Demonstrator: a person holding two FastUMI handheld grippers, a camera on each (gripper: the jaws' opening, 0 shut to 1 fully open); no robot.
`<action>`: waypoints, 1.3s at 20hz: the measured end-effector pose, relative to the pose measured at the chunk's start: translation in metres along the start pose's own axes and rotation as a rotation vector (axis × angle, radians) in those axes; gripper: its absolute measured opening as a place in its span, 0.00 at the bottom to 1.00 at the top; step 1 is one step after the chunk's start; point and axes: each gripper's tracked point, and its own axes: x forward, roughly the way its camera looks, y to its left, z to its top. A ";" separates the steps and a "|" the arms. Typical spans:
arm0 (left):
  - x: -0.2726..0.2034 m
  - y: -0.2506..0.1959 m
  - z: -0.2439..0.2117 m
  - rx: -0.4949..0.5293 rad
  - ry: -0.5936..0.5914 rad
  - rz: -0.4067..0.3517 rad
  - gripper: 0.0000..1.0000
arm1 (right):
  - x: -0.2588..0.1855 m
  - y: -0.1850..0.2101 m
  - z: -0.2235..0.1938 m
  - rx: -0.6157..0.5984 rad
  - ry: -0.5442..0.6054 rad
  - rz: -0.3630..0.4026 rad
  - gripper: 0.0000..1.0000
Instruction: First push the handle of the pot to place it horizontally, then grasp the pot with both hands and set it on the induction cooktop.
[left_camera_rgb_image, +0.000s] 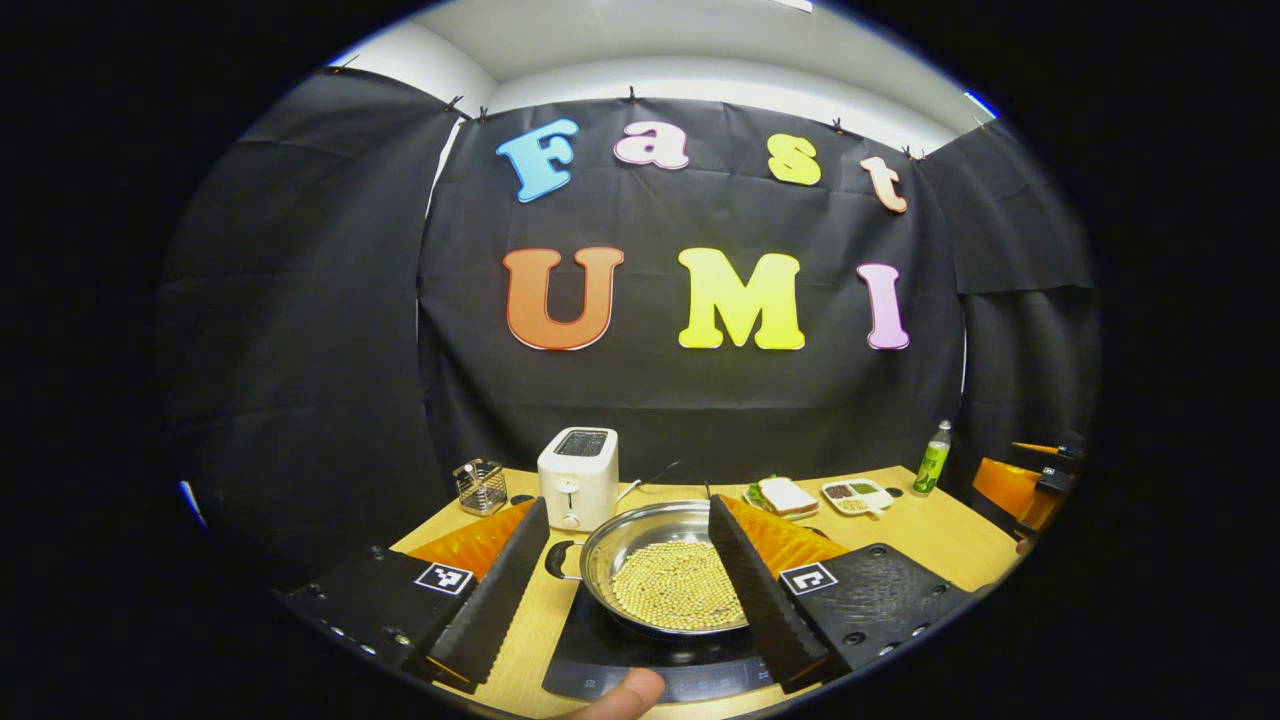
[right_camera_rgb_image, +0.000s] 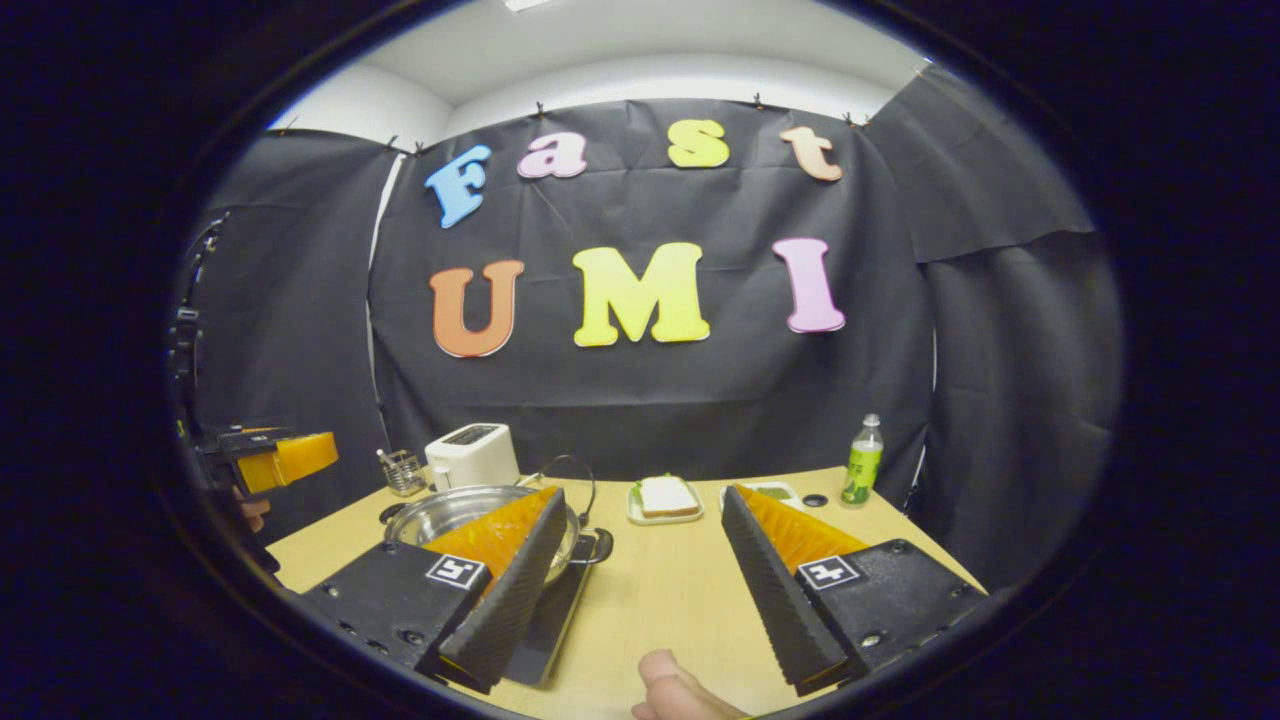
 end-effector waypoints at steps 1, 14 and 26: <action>-0.009 -0.006 0.009 0.005 -0.016 -0.002 0.95 | -0.012 -0.008 0.008 0.006 -0.016 -0.012 0.98; -0.140 -0.090 0.069 0.076 -0.192 -0.034 0.96 | -0.161 -0.072 0.077 -0.045 -0.151 -0.169 0.96; -0.169 -0.069 0.054 0.002 -0.184 -0.019 0.96 | -0.198 -0.054 0.082 -0.014 -0.214 -0.138 0.96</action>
